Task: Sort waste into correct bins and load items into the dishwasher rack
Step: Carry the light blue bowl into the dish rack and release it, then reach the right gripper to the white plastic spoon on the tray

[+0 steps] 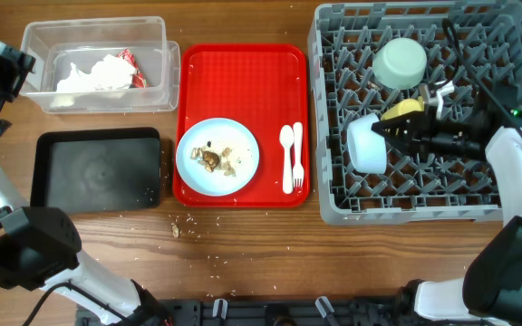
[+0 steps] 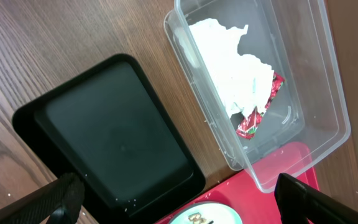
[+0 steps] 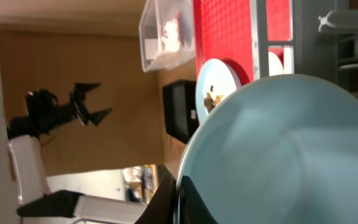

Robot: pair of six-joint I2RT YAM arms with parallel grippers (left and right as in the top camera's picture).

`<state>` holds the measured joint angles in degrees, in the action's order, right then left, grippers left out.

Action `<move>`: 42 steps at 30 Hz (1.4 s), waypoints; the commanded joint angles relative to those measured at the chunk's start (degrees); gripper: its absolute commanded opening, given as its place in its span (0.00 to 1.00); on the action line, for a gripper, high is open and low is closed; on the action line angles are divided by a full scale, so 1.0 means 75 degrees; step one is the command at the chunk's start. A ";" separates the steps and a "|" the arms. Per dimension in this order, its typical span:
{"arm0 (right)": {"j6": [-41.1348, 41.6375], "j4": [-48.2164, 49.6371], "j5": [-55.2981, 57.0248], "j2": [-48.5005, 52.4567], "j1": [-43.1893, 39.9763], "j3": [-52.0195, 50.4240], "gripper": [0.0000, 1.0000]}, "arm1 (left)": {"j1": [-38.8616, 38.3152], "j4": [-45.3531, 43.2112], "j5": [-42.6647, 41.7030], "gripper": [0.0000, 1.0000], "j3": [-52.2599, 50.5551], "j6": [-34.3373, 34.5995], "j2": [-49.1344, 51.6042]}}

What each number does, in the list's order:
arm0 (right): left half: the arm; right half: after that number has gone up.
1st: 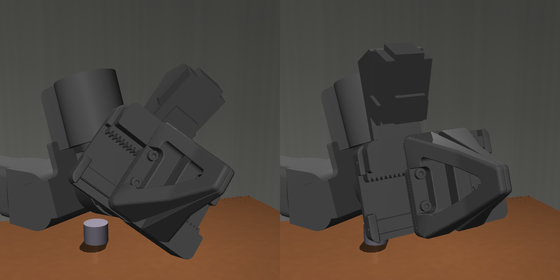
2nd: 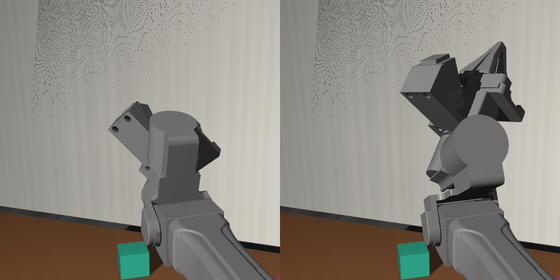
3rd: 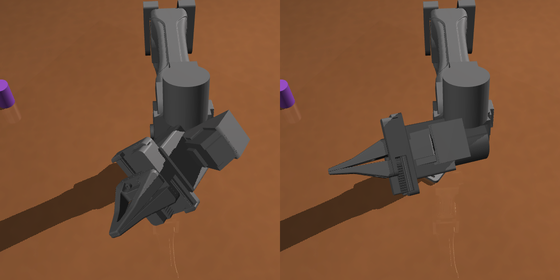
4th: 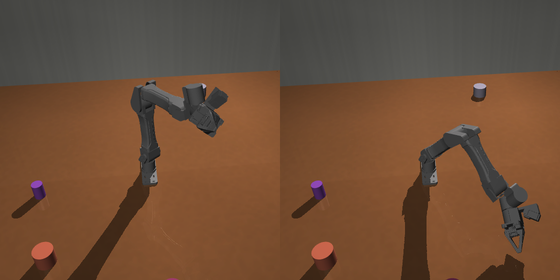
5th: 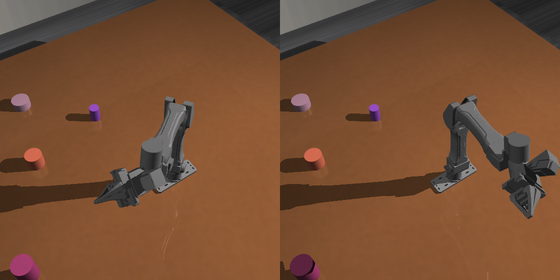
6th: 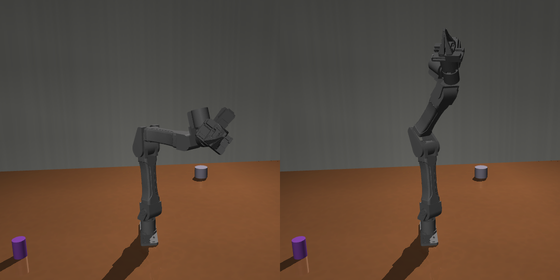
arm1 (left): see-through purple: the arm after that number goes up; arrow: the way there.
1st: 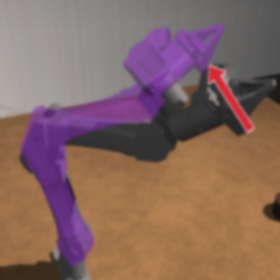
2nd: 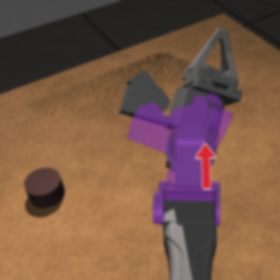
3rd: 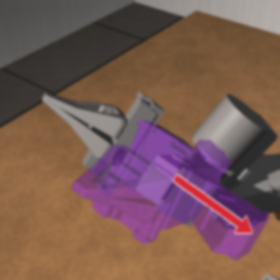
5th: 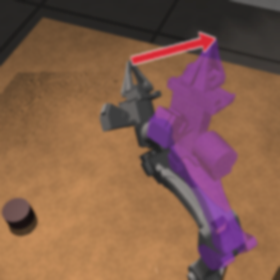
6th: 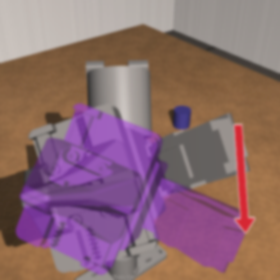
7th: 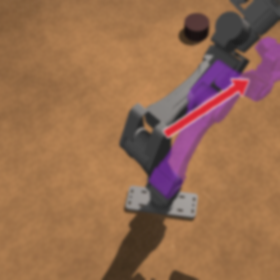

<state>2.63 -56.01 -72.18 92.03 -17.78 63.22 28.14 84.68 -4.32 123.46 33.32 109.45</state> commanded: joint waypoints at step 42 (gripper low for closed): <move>0.1306 -0.1632 0.7895 -0.0329 0.1547 0.0752 0.04 | 0.0000 0.0000 0.0076 1.00 0.0032 0.0015 -0.0020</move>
<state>8.97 -68.31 -19.94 87.99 -6.24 69.17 28.14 84.66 -4.32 123.46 33.32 109.45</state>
